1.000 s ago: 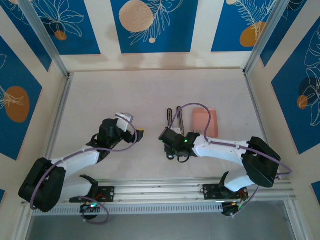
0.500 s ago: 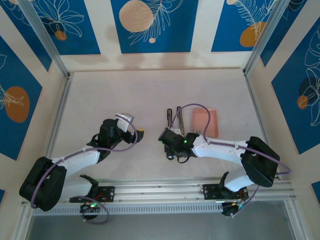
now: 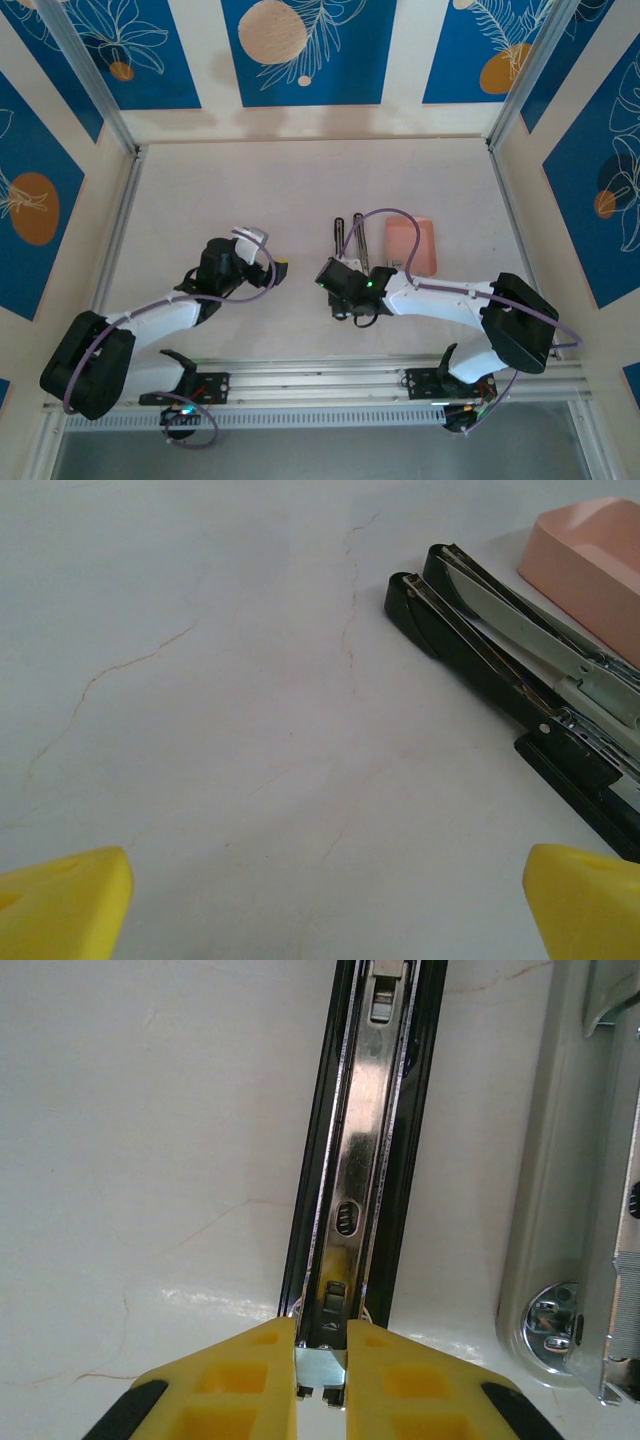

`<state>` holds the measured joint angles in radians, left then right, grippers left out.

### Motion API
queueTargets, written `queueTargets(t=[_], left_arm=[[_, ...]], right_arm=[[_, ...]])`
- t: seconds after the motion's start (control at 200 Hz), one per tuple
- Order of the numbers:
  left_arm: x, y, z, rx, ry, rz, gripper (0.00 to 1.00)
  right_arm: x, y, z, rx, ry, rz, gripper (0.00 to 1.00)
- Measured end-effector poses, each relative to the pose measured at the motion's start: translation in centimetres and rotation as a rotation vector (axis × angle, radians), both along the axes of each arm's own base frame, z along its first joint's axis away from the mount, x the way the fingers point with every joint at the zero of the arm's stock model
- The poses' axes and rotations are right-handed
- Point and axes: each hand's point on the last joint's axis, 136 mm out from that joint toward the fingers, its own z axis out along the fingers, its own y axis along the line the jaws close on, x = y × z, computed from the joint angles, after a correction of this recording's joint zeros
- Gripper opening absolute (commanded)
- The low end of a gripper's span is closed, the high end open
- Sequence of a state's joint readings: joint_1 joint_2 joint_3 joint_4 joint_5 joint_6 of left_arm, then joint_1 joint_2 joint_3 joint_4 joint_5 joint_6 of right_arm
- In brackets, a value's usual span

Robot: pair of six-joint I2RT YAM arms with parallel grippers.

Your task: Load the staples into the stapler

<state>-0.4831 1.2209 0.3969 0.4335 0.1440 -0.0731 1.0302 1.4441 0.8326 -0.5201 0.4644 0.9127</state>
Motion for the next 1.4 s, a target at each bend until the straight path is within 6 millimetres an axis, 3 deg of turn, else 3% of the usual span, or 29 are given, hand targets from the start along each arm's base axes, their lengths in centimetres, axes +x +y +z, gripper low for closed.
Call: queueTargets(t=[0.35, 0.88, 1.4], left_arm=[[0.0, 0.0, -0.4, 0.006, 0.011, 0.0, 1.0], [0.0, 0.0, -0.4, 0.006, 0.012, 0.0, 1.0], [0.0, 0.0, -0.5, 0.006, 0.012, 0.0, 1.0]], right_arm=[[0.0, 0.0, -0.2, -0.004, 0.005, -0.006, 0.19], [-0.3, 0.1, -0.3, -0.02, 0.016, 0.0, 0.31], [0.4, 0.3, 1.3, 0.017, -0.011, -0.014, 0.3]])
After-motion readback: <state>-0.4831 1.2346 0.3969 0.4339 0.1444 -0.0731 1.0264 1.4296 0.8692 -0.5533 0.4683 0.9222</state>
